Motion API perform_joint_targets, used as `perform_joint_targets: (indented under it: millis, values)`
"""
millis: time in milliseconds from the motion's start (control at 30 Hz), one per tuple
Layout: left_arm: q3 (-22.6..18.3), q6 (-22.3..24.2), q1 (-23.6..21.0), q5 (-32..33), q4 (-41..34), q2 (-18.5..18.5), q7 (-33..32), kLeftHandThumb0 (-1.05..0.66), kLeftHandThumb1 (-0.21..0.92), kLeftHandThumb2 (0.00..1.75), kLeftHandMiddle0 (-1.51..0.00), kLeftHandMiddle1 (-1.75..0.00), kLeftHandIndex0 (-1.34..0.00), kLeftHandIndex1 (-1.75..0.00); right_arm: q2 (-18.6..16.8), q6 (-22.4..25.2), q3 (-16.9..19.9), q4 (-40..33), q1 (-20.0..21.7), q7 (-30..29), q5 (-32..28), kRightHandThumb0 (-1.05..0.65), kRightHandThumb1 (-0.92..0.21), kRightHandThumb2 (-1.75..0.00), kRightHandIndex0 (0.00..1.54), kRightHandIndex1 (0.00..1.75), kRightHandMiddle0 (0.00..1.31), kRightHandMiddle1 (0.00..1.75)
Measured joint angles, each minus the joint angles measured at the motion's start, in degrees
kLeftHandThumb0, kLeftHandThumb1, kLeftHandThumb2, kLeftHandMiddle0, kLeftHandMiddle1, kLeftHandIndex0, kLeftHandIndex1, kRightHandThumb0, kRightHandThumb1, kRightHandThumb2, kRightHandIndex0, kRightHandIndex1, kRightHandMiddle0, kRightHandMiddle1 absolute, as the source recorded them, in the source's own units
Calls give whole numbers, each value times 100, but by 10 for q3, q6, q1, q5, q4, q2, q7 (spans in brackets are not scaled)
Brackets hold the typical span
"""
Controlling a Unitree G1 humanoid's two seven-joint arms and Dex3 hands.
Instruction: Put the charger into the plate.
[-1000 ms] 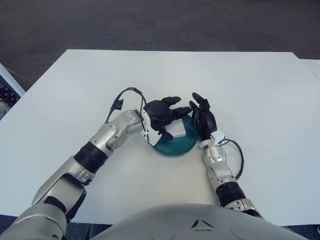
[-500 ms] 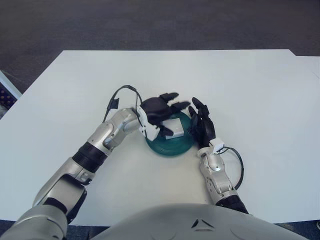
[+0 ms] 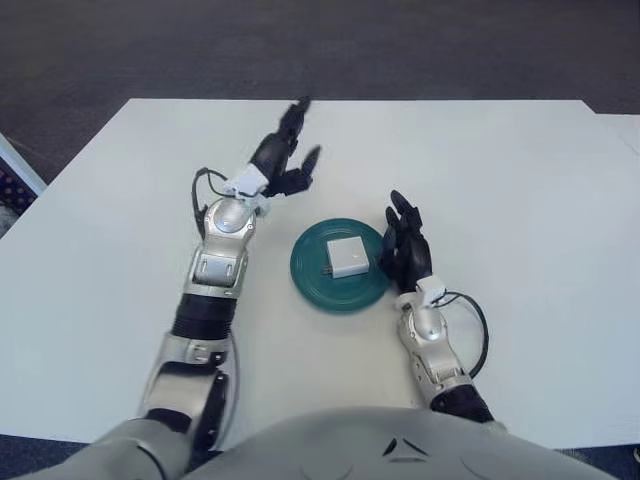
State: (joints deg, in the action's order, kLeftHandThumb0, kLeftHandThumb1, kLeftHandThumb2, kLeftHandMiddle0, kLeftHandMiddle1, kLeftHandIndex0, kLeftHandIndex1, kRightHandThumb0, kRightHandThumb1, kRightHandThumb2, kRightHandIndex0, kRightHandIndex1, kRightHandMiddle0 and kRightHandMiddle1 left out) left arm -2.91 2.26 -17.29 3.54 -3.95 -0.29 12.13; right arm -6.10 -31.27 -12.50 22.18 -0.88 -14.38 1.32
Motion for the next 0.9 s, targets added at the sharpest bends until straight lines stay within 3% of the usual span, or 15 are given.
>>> perform_joint_targets:
  millis: [67,167,533,900]
  values:
    - [-22,7,23,44,-16,-35,-22,-105,92,84,0,0,0,0,-1,-7,5,7,5,-2,0,-82,-92,-96,15,1,0,41]
    - [-44,15,53,82,-29,-58,-39,-105,92,85,0,0,0,0,-1,-17,11,15,11,-4,0,-81,-92,-96,15,1,0,40]
    - [-115,23,125,169,-28,-55,-48,-105,92,88,0,0,0,0,-2,-51,17,35,24,-4,5,-81,-92,-97,15,0,0,39]
    - [-96,-28,235,180,-2,-69,-34,-105,92,88,0,0,0,0,-3,-74,24,30,21,17,-14,-76,-92,-95,16,0,0,46]
